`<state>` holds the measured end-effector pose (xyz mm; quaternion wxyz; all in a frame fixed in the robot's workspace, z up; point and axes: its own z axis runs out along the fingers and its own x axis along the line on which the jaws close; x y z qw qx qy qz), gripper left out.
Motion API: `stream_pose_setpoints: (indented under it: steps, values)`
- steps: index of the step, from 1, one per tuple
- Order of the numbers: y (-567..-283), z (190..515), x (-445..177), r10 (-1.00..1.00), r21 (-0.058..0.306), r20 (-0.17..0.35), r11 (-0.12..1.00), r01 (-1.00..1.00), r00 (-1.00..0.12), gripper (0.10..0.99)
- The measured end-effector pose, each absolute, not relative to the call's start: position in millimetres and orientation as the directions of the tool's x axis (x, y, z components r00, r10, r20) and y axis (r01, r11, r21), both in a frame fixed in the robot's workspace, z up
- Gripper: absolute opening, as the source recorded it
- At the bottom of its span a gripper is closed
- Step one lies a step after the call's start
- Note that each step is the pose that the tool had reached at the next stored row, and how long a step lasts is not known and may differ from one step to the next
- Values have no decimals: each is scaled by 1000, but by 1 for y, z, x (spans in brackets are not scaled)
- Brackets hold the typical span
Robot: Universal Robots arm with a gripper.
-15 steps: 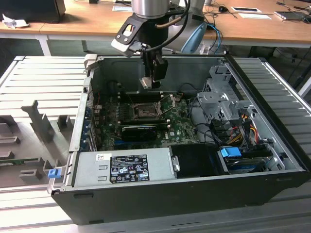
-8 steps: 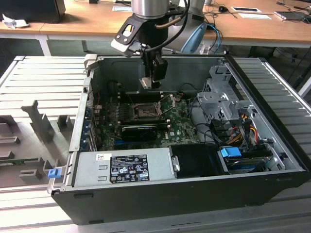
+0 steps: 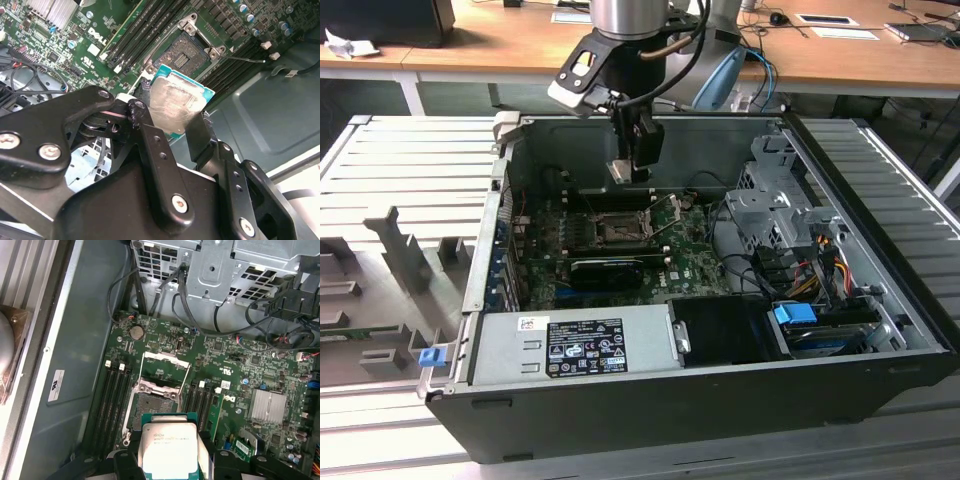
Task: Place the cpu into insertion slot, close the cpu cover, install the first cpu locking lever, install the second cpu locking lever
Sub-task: 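Place the cpu into insertion slot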
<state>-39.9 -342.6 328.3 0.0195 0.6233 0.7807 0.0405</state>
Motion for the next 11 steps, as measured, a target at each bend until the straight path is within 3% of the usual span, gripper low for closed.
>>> stream_pose_setpoints:
  steps: [11]
  values:
    - [-343,327,-40,977,88,20,208,974,-211,525]
